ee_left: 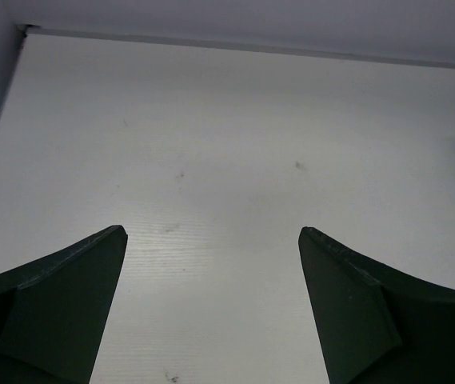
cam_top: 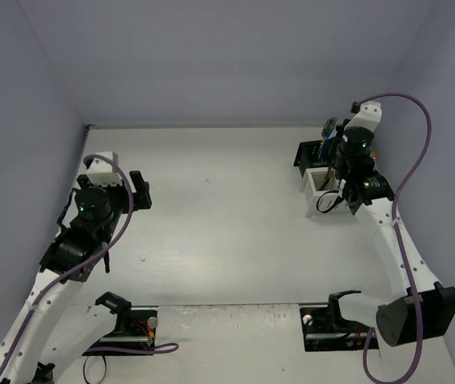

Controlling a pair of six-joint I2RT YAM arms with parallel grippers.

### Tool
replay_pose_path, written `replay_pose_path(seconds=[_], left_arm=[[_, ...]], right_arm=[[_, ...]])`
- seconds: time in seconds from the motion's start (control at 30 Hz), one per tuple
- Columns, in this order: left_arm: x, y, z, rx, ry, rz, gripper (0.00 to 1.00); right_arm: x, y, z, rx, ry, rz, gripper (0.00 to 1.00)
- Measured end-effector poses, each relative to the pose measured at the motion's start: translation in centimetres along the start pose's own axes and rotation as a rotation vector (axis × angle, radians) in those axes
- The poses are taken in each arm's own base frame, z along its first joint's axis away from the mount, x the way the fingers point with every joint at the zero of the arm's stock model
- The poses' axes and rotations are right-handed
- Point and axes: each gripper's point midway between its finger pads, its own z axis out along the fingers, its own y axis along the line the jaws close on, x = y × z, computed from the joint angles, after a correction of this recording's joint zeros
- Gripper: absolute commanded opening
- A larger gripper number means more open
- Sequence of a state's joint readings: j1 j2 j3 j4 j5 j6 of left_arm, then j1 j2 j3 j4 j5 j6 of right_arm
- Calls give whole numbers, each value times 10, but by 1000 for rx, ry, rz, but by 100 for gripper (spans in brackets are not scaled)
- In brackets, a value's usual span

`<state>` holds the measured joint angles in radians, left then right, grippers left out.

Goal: Sort the eating utensils into containers

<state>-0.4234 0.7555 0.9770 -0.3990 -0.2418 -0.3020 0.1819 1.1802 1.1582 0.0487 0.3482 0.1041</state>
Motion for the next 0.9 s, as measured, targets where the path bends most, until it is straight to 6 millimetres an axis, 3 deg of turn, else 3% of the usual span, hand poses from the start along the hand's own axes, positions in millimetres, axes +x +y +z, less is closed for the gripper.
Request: replay_pose_path(seconds=[0.1,0.23,0.4,0.5,0.67,0.77,0.9], left_arm=[[2,15,-14,-42,-29,7,92],[12,30,-26,-87,-47,21,95],[22,43,-34,-127,-54,29,96],[27,46,-35,-140,-47,34,96],[27,47,-35,-146,-47,34,96],[27,47,-35,-146,-47,34,96],[26,48,-37,-146,-55,31,96]], right_arm=[[17,-3,14,15,35,-11,0],[56,-4,31,18,100,-26,0],[100,-6,38,5,176,-31,1],[112,-5,38,-5,192,-22,27],[102,1,36,-35,159,13,55],[84,2,26,-54,115,42,66],[56,-1,1,-75,54,93,94]])
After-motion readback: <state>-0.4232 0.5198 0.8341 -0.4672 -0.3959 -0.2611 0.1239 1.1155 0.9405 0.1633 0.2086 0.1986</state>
